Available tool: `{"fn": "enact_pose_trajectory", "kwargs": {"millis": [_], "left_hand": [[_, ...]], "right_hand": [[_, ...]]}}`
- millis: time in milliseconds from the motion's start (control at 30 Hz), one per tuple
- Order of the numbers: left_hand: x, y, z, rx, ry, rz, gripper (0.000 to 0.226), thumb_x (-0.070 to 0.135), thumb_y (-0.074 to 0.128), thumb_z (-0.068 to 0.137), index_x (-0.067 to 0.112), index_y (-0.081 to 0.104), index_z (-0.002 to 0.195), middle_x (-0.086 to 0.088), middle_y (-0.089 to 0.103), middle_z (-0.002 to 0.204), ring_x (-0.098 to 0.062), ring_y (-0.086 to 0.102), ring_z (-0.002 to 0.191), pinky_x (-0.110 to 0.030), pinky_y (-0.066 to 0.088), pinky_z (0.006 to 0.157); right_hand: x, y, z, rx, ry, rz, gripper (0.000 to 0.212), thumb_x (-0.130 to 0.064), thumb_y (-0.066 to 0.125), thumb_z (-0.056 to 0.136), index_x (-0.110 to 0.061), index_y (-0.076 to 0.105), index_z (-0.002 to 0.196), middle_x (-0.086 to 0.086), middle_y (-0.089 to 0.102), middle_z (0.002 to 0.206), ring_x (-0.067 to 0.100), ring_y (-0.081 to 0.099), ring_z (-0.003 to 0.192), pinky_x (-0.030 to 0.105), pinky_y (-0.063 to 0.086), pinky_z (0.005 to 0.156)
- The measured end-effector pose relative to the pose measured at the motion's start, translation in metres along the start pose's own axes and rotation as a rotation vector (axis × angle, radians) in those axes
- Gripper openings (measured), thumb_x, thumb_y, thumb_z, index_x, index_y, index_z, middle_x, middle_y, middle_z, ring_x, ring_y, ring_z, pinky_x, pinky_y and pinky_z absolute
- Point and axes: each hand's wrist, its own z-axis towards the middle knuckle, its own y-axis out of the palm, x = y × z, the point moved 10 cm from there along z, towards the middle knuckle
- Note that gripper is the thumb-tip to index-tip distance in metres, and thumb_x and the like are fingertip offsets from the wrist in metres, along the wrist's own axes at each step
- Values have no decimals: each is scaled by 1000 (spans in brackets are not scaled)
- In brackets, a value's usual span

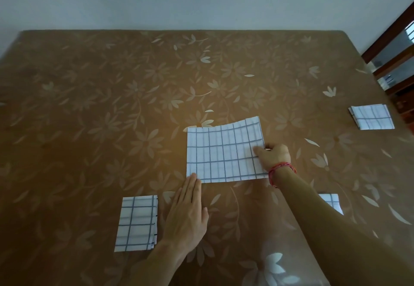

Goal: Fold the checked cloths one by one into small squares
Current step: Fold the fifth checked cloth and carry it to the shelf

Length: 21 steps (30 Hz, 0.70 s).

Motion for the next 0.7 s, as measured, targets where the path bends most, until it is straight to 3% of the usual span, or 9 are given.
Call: {"fn": "enact_pose_trajectory", "kwargs": {"millis": [167,300,467,567,700], "left_hand": [[9,-20,10,85,23,-52,82,33,50,97,13,-5,154,2,-14,159,-9,-10,147,-25,3,119],[26,-27,19,93,93,-78,79,36,48,98,14,-4,154,3,-15,158,-9,-11,147,-26,7,121],[40,-24,29,76,168,-59,77,35,50,98,13,2,154,0,-1,162,-10,-6,148,-28,5,121],[40,-22,34,74,195,-41,75,31,52,97,11,8,154,-5,7,162,-12,-1,148,-25,0,117],[36,-20,40,54,204,-14,66,25,45,99,11,11,154,-6,13,162,-17,8,149,-28,6,119]], "right_hand": [[20,-14,-8,117,49,113,11,-23,66,84,-15,65,77,2,65,75,25,64,79,33,52,69],[41,-15,-24,140,165,332,7,-17,67,82,-11,65,79,3,66,76,25,65,78,38,56,75],[60,15,-53,-19,344,592,6,-2,67,77,-6,63,79,16,69,86,32,69,82,49,59,73],[60,32,-71,-138,386,676,7,1,64,81,-3,62,87,12,68,81,28,69,72,39,59,62],[59,48,-92,-311,400,691,17,-2,64,84,-1,62,101,11,72,77,23,71,61,33,58,58]]}}
